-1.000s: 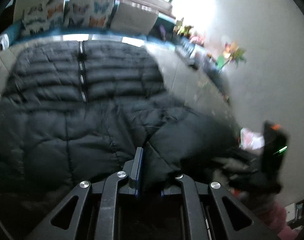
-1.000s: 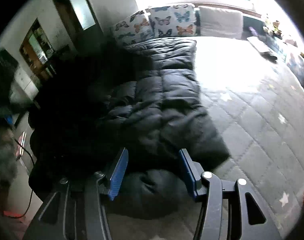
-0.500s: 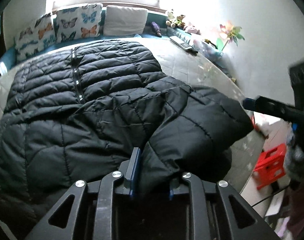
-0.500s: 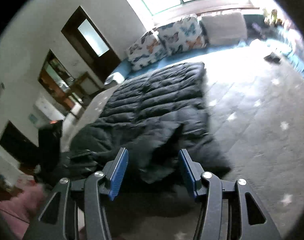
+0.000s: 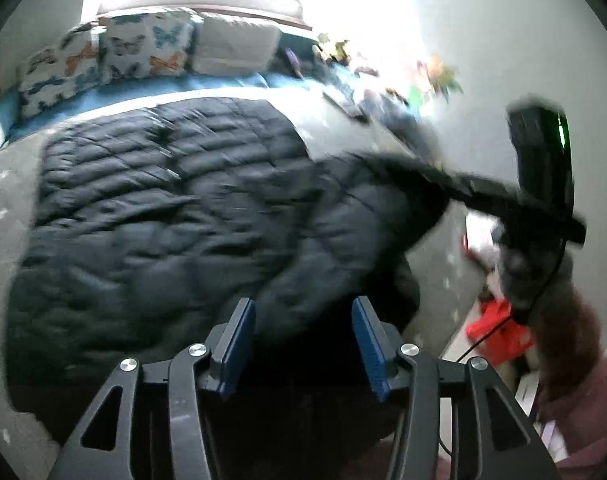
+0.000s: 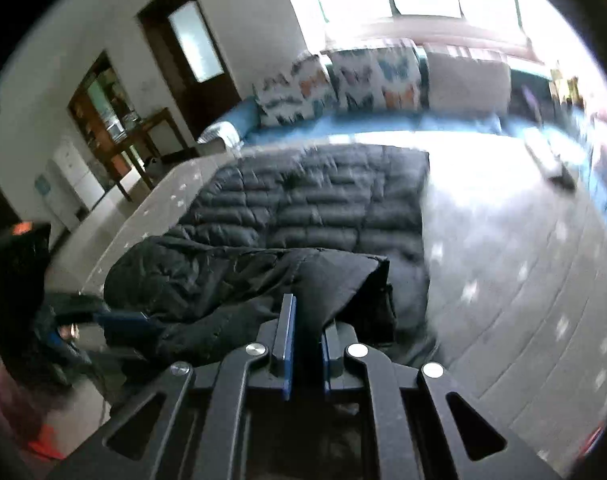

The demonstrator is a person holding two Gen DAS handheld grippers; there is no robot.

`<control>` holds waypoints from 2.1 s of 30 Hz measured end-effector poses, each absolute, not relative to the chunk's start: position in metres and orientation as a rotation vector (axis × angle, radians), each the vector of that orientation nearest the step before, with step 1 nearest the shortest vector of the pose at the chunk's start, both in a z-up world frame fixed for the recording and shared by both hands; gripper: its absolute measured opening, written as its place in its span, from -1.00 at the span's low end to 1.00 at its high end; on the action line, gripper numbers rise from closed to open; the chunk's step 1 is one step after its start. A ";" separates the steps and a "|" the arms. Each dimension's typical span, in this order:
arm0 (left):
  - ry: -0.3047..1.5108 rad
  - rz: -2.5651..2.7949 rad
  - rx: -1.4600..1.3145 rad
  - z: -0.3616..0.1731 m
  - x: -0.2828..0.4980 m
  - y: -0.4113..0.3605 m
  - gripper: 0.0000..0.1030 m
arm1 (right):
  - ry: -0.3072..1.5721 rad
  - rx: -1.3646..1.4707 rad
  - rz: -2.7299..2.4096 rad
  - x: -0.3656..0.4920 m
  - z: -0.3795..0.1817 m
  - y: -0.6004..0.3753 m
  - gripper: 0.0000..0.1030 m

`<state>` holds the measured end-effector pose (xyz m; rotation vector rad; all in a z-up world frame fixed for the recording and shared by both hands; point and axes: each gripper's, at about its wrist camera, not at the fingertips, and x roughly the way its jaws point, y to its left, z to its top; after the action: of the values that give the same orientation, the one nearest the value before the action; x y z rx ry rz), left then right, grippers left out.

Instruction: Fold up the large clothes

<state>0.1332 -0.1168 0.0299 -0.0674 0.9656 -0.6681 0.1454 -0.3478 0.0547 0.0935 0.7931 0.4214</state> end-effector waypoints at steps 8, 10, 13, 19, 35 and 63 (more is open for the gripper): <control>0.949 -0.416 -0.256 0.021 0.185 0.006 0.04 | 0.903 0.085 0.380 0.164 -0.010 -0.367 -0.77; 0.991 -0.397 -0.254 0.003 0.193 0.018 0.03 | 0.930 0.151 0.384 0.165 -0.027 -0.374 -0.75; 1.017 -0.404 -0.243 -0.021 0.193 0.024 0.00 | 0.922 0.183 0.385 0.161 -0.032 -0.378 -0.72; 1.001 -0.410 -0.177 -0.043 0.184 0.016 0.00 | 0.926 0.130 0.330 0.155 -0.007 -0.379 -0.55; 0.986 -0.452 -0.075 -0.025 0.183 -0.020 0.08 | 0.795 -0.152 0.485 0.167 0.032 -0.259 -0.52; 1.042 -0.560 0.059 -0.070 0.221 -0.121 0.10 | 0.906 -0.087 0.431 0.192 -0.039 -0.317 -0.52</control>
<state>0.2211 -0.1206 -0.0699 0.0590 1.0423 -0.5598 0.1920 -0.3165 -0.0395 -0.0874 0.9055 0.4314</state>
